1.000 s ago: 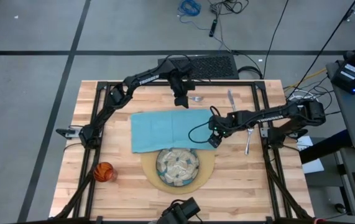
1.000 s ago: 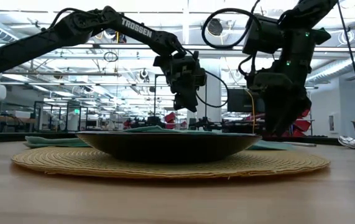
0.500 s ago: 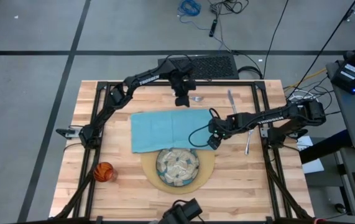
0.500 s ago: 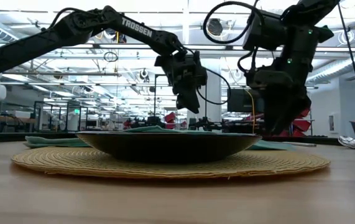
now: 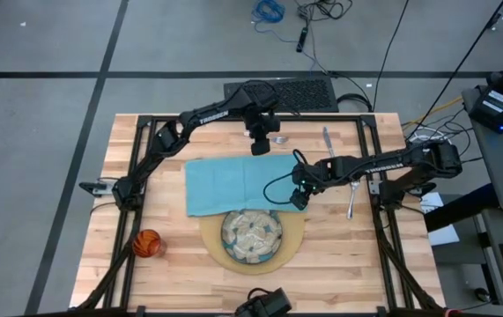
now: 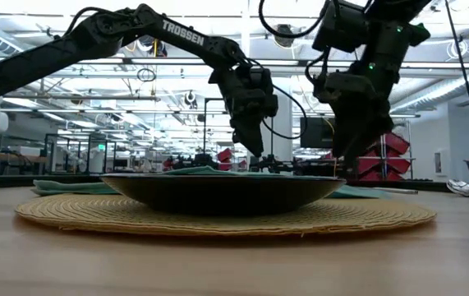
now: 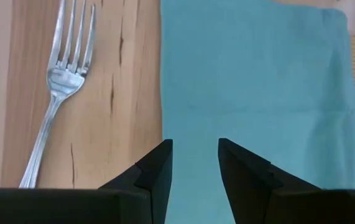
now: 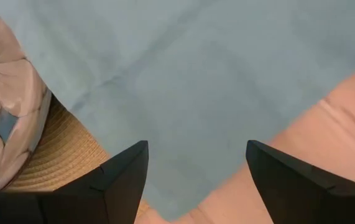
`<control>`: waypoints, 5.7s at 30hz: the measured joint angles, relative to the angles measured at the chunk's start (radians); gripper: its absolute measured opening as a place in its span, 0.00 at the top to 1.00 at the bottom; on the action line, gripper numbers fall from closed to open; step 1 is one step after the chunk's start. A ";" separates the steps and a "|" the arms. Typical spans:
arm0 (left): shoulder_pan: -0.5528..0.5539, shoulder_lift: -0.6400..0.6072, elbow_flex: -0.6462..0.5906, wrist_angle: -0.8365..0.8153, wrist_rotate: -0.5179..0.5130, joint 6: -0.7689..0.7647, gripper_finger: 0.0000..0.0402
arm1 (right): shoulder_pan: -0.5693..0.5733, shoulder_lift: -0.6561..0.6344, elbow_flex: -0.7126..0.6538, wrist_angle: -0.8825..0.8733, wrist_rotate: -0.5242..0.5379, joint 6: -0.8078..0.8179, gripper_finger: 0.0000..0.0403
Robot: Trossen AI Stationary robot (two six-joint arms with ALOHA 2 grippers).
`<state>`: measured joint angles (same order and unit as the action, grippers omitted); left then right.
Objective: Set table place
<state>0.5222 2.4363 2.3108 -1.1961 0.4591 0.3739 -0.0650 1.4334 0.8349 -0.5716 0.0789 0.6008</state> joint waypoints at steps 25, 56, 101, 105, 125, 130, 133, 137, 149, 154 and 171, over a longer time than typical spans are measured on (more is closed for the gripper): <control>0.001 0.000 0.000 -0.045 -0.001 0.003 0.72 | -0.003 -0.008 0.116 -0.239 0.180 -0.094 0.35; -0.008 0.000 0.002 -0.070 -0.121 0.107 0.72 | -0.044 -0.302 0.025 -0.504 0.241 0.062 0.35; -0.091 0.040 0.005 -0.116 -0.372 -0.086 0.65 | 0.002 -0.351 -0.349 0.091 0.072 0.031 0.35; -0.086 0.041 0.004 -0.178 -0.450 -0.088 0.59 | 0.002 -0.351 -0.349 0.104 0.072 0.024 0.35; -0.013 0.044 -0.026 -0.276 -0.351 -0.052 0.58 | 0.001 -0.351 -0.349 0.138 0.059 0.004 0.35; 0.032 0.045 -0.069 -0.288 -0.245 -0.049 0.58 | 0.002 -0.351 -0.349 0.138 0.048 -0.008 0.35; 0.043 0.046 -0.075 -0.276 -0.211 -0.045 0.58 | 0.002 -0.351 -0.349 0.138 0.048 -0.011 0.35; 0.038 0.046 -0.075 -0.244 -0.124 -0.042 0.58 | 0.002 -0.351 -0.349 0.140 0.048 -0.011 0.35; 0.048 0.046 -0.091 -0.269 -0.113 -0.050 0.58 | 0.001 -0.351 -0.349 0.142 0.040 0.015 0.35; 0.071 0.046 -0.112 -0.306 -0.152 -0.063 0.58 | 0.002 -0.350 -0.349 0.146 0.024 0.020 0.35; -0.012 0.034 -0.112 -0.283 -0.315 -0.710 0.58 | 0.001 -0.350 -0.349 0.269 0.073 0.003 0.35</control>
<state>0.5101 2.4702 2.1990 -1.4791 0.1436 -0.3361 -0.0639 1.0832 0.4862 -0.3023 0.1524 0.6041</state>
